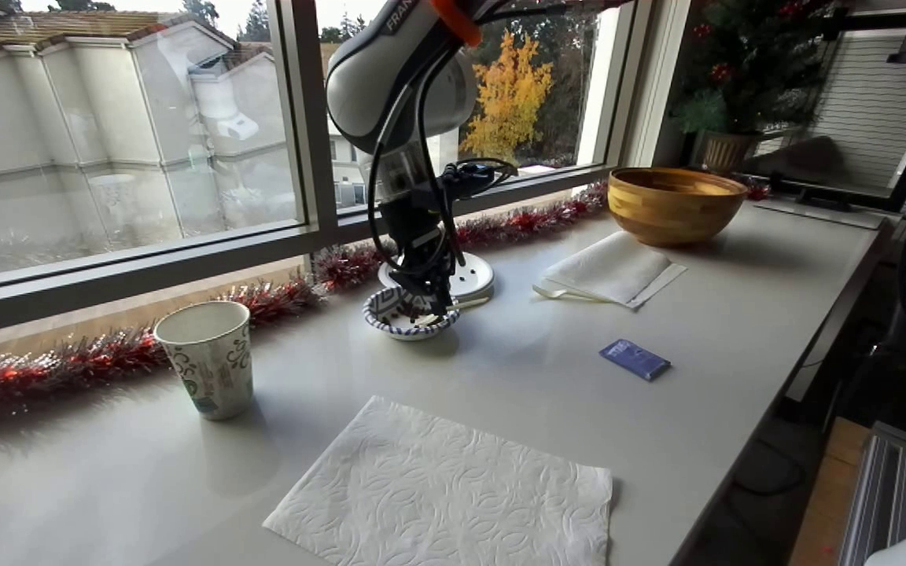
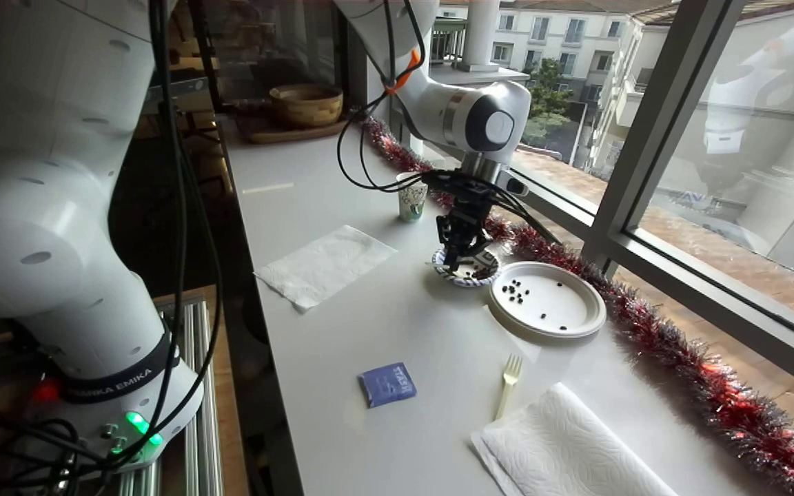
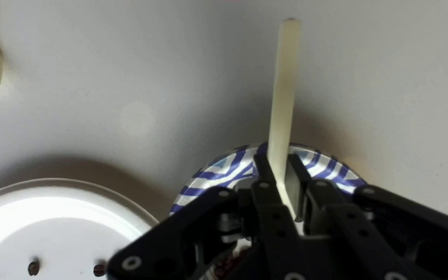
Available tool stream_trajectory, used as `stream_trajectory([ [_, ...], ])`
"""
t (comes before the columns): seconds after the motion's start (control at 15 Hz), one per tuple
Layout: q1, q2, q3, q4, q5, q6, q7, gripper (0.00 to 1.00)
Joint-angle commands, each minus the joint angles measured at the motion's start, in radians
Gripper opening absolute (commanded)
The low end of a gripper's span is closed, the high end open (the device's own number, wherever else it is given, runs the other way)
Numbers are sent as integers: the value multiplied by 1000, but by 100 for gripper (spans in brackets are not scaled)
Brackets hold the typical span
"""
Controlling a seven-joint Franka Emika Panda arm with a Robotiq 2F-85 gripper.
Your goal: Remove the spoon from the napkin and use it to take some coffee beans from the bowl and put them in the coffee cup.
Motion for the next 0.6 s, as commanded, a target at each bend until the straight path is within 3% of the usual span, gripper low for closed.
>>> stream_trajectory([
  [0.0, 8, 68, -16, 98, 53, -62, -22, 4],
  [0.53, 8, 109, -28, 153, 59, -25, -15, 4],
])
